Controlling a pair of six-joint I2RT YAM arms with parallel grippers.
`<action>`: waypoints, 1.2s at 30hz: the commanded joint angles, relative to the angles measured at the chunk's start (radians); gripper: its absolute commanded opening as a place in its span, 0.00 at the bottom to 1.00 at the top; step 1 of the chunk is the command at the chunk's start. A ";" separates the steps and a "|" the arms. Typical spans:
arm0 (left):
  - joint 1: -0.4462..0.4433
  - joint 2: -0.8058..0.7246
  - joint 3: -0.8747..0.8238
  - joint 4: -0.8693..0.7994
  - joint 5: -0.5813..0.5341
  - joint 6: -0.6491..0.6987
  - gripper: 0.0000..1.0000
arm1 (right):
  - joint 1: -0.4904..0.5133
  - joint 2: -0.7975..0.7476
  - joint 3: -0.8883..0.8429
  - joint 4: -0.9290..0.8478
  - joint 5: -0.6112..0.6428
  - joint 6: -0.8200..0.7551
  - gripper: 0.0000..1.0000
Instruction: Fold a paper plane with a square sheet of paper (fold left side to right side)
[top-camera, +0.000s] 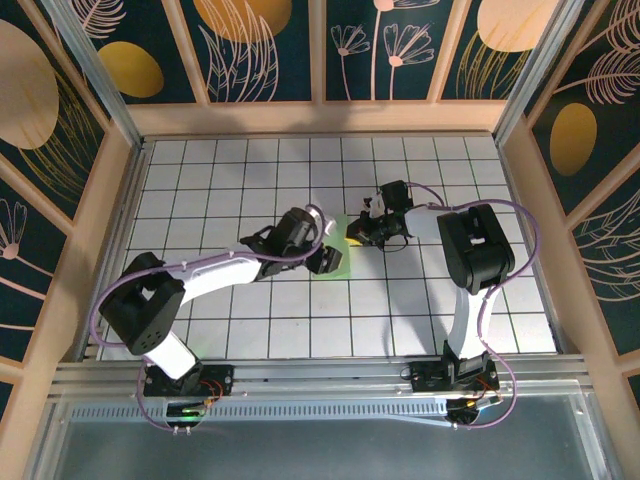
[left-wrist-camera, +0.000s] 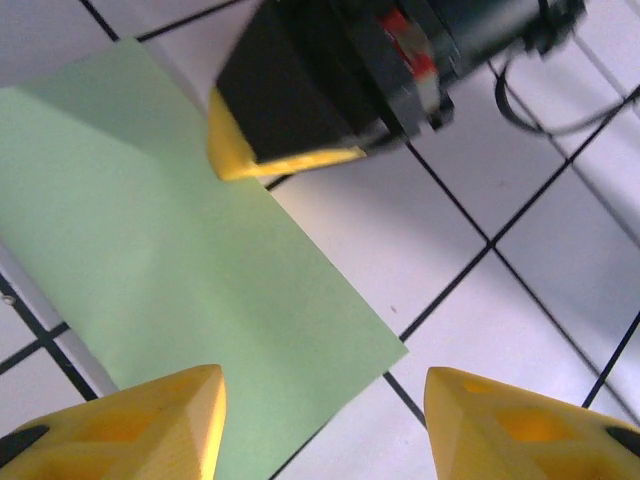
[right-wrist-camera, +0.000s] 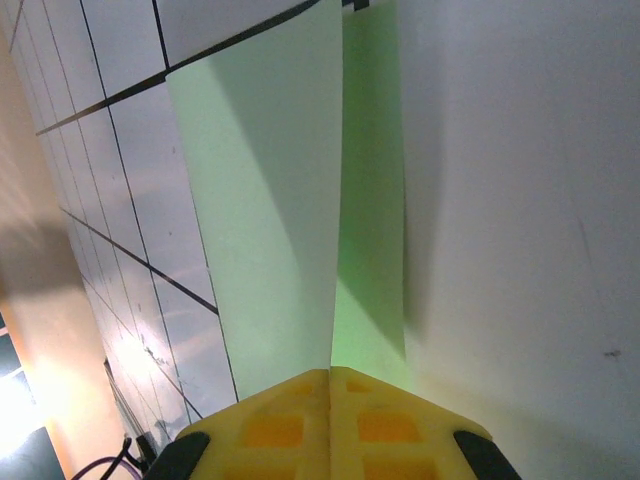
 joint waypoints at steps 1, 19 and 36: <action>-0.078 0.014 0.052 -0.080 -0.181 0.096 0.56 | -0.009 -0.028 0.031 -0.032 -0.008 -0.013 0.00; -0.243 0.305 0.265 -0.214 -0.557 0.162 0.69 | -0.008 -0.022 0.028 -0.015 -0.003 -0.011 0.00; -0.242 0.296 0.273 -0.193 -0.540 0.142 0.24 | -0.018 -0.022 0.045 -0.044 0.017 -0.039 0.01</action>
